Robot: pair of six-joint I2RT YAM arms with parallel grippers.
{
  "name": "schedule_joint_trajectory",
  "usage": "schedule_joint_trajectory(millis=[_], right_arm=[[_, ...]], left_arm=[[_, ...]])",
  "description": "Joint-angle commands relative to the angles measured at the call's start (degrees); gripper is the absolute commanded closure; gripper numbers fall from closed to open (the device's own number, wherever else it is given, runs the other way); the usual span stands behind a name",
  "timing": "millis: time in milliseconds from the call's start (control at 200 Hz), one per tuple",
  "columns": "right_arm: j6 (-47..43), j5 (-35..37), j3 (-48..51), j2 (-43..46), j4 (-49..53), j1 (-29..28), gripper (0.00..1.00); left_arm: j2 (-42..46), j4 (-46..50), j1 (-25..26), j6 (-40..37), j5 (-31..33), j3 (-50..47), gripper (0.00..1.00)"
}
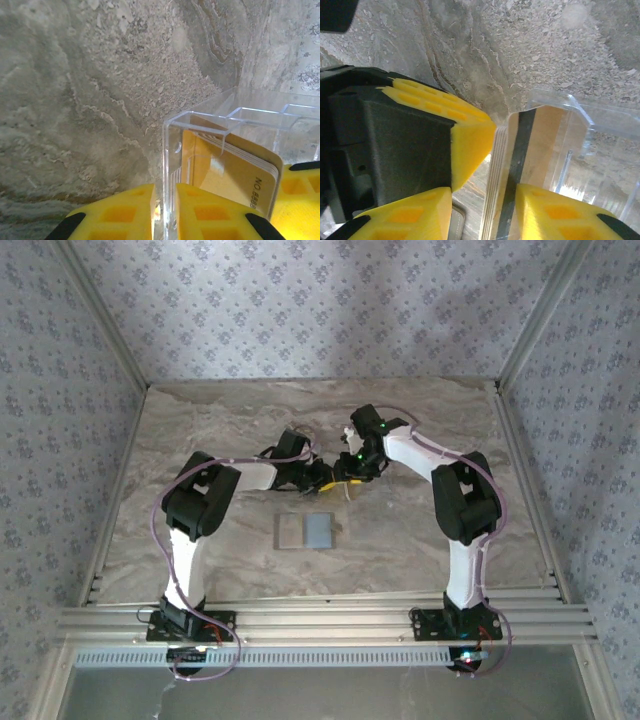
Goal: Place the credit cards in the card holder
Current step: Pick up the credit card from the storage box.
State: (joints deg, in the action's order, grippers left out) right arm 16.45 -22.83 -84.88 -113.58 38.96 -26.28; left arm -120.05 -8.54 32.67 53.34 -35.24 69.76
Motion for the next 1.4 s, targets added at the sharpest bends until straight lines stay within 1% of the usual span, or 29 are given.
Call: schedule_joint_trajectory(millis=[0,435,1084,1184,1394], right_arm=[[-0.1,-4.4,1.1,-0.3,-1.6,0.6,0.61],[0.4,-7.3,1.5,1.6,-2.6,2.0,0.67],[0.2,-6.6,1.5,4.2,-0.6,2.6,0.78],[0.0,-6.6,1.4,4.6,-0.2,2.7,0.79],[-0.3,-5.4,1.5,5.2,0.6,3.0,0.83]], left_arm=[[-1.1,-2.6,1.5,0.8,-2.7,2.4,0.82],[-2.1,-0.9,1.7,0.0,-1.9,3.4,0.83],[-2.6,-0.1,1.7,-0.2,-1.2,3.5,0.83],[-2.6,0.1,1.7,-0.3,-1.0,3.5,0.83],[-2.6,0.2,1.7,-0.2,-0.9,3.4,0.83]])
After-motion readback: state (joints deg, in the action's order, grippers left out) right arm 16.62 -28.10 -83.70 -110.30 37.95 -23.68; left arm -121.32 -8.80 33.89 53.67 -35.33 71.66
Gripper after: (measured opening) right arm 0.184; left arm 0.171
